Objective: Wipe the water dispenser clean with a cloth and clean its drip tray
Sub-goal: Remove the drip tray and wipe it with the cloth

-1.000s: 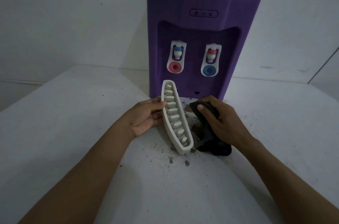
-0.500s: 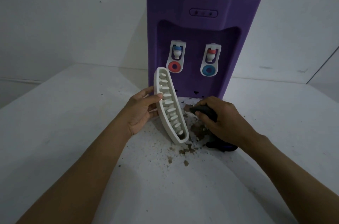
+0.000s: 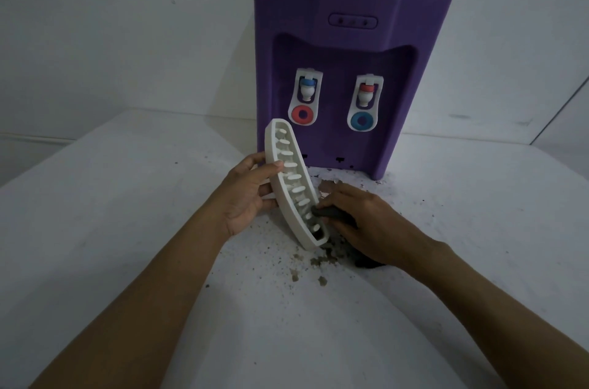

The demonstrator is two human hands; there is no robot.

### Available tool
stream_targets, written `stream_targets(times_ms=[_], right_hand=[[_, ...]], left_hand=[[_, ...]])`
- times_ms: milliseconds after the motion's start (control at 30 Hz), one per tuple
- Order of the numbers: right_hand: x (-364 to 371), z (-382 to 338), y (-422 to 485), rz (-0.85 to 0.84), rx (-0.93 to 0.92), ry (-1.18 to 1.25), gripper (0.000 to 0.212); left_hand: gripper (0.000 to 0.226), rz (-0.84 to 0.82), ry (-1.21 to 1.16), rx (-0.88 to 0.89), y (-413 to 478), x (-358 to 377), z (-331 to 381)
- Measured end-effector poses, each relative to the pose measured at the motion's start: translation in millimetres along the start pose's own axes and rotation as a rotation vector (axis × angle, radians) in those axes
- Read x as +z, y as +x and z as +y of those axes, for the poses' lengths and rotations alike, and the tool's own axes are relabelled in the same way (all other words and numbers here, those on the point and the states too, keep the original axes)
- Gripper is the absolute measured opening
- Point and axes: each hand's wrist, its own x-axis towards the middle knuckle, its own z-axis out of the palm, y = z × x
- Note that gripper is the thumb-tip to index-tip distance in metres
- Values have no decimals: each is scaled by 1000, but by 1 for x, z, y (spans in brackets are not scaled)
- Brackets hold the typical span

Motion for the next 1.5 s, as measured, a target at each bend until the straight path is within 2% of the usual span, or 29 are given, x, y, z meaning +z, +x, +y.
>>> stream_targets(times_ms=[100, 333, 567, 633, 767, 933, 967, 1067, 1133, 1233, 1367, 1500], right_hand=[[-5, 4, -4, -63, 13, 27, 20], [-15, 1, -6, -308, 24, -41, 24], [-12, -14, -2, -176, -74, -391, 27], [-9, -18, 0, -173, -52, -351, 22], [-11, -16, 4, -305, 47, -167, 25], [-10, -13, 6, -242, -119, -512, 32], [-8, -15, 7, -230, -122, -506, 30], [-10, -16, 7, -220, 37, -226, 22], [-9, -11, 5, -202, 87, -123, 21], [-6, -5, 0, -222, 66, -64, 24], [-10, 2, -11, -283, 100, -82, 45], [3, 1, -19, -196, 108, -22, 34]], left_hand=[[27, -9, -6, -6, 0, 0, -1], [28, 1, -4, 1, -1, 1, -1], [28, 0, 22, 10, 0, 1, -2], [28, 10, 23, 11, 1, 1, -2], [29, 15, 14, -1, 0, 1, -3], [34, 8, 58, 6, 1, -1, -1], [35, 11, 70, 8, 1, -1, -1], [36, 25, 93, -2, 0, -2, -1], [36, 32, 91, -12, 0, 0, -2], [37, 43, 81, -17, -1, 0, 0], [38, 46, 83, -32, -1, -1, -1], [38, 42, 85, -25, -1, -1, 1]])
